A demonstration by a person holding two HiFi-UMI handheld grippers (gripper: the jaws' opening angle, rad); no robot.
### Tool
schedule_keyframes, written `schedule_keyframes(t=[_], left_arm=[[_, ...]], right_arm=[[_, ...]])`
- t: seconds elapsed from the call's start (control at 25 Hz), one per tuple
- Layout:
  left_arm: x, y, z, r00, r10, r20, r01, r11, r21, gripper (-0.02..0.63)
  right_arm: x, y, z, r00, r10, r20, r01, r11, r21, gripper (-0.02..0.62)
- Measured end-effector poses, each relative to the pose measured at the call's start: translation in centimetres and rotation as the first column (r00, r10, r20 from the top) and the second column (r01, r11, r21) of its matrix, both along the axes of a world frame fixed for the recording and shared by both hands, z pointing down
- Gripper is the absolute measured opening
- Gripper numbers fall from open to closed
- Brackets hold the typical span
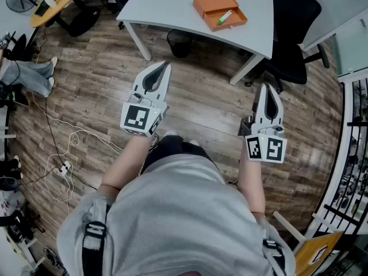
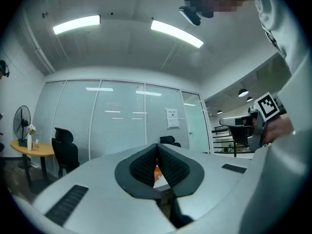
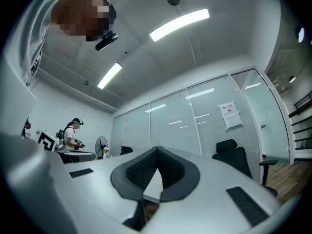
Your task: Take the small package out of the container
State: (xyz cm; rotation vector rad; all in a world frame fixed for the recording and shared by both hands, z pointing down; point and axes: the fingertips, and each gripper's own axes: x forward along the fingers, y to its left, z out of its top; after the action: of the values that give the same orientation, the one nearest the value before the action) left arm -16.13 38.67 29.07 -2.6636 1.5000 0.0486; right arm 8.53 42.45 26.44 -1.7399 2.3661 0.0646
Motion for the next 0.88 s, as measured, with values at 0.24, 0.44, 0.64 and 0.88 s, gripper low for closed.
schedule_keyframes(t=[0.24, 0.44, 0.64, 0.88], left_arm=[[0.8, -0.4, -0.4, 1.000, -0.008, 0.000, 0.008, 1.000, 0.022, 0.018], [1.1, -1.5, -0.2, 1.000, -0.016, 0.003, 0.016, 1.000, 0.026, 0.018], [0.5, -5.5, 0.7, 1.000, -0.004, -0.007, 0.004, 1.000, 0.020, 0.018], [-0.2, -14.3, 1.0, 0.999, 0.043, -0.015, -0.043, 0.999, 0.019, 0.018]], right_arm=[[0.1, 0.2, -0.4, 0.996, -0.074, 0.049, 0.072, 0.997, 0.034, 0.048], [1.2, -0.7, 0.5, 0.996, -0.059, 0.066, 0.057, 0.998, 0.027, 0.049], [0.9, -4.1, 0.9, 0.997, -0.036, 0.065, 0.034, 0.999, 0.026, 0.049], [-0.3, -12.6, 0.7, 0.999, -0.005, 0.052, 0.002, 0.998, 0.065, 0.049]])
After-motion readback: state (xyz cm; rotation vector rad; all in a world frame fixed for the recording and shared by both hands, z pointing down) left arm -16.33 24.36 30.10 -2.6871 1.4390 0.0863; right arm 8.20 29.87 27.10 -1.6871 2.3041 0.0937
